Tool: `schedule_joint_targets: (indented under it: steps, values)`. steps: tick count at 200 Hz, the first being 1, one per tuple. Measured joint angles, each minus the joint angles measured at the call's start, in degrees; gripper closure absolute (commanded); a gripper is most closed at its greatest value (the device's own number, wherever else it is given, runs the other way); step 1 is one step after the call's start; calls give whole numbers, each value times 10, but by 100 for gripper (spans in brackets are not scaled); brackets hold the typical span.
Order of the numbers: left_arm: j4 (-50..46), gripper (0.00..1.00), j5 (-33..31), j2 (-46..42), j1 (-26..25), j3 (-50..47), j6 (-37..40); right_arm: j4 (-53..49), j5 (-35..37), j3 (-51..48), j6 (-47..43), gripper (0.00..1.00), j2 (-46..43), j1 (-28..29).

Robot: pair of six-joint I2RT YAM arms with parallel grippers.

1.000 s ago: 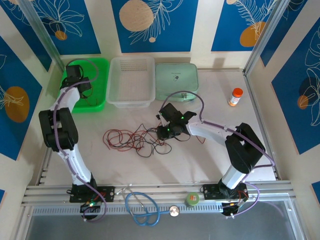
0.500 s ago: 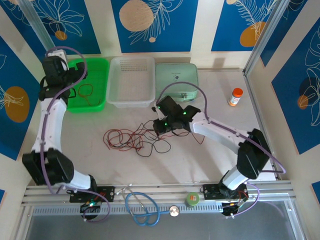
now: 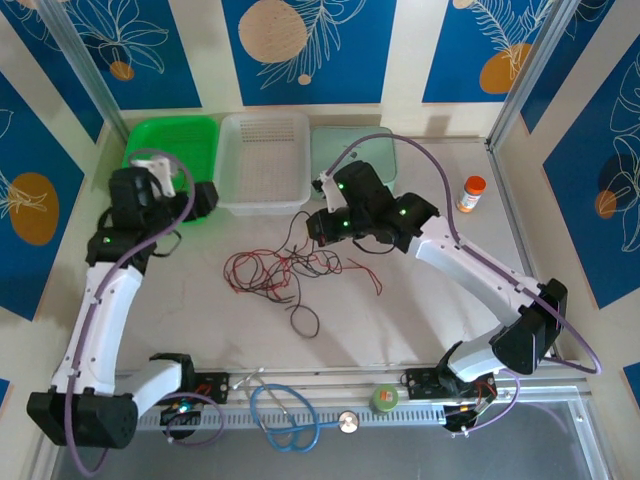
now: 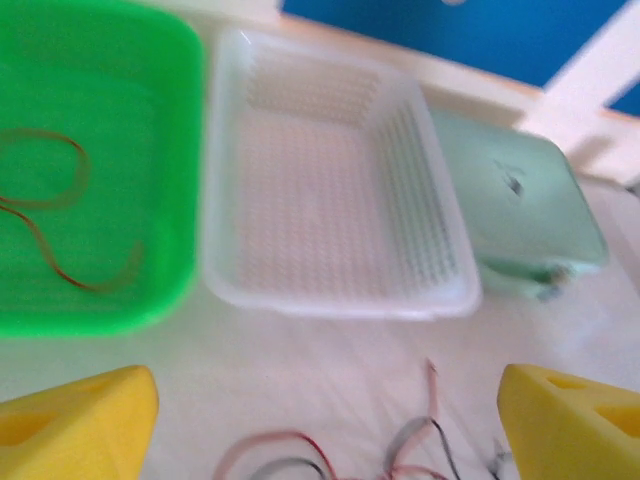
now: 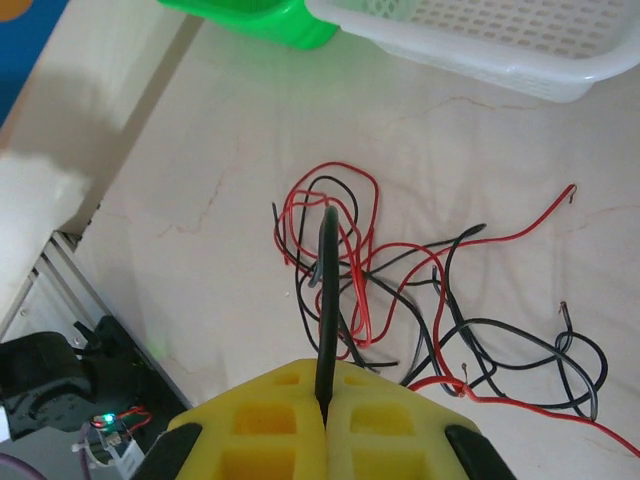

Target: Untangle the cables

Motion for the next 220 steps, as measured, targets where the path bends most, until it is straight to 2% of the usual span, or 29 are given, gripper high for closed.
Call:
schedule_joint_targets:
  steps: [39, 71, 103, 133, 152, 184, 220]
  values:
    - [8, 16, 6, -26, -100, -119, -38, 6, -25, 14, 20, 100, 0, -35]
    - [63, 17, 0, -60, -136, -221, -52, 9, -44, 14, 35, 100, 0, -65]
    - [155, 11, -30, -75, -174, -300, -41, 9, -66, 14, 45, 100, -1, -90]
    - [292, 0, -73, -78, -228, -385, 22, 9, -83, 14, 51, 100, -1, -102]
    - [386, 0, -85, -57, -241, -423, 81, 10, -89, 14, 56, 100, -1, -103]
    - [500, 0, -84, 31, -244, -424, 197, 10, -101, 14, 58, 100, -1, -103]
    - [601, 0, -55, 145, -244, -402, 276, 14, -109, 14, 58, 100, -4, -103]
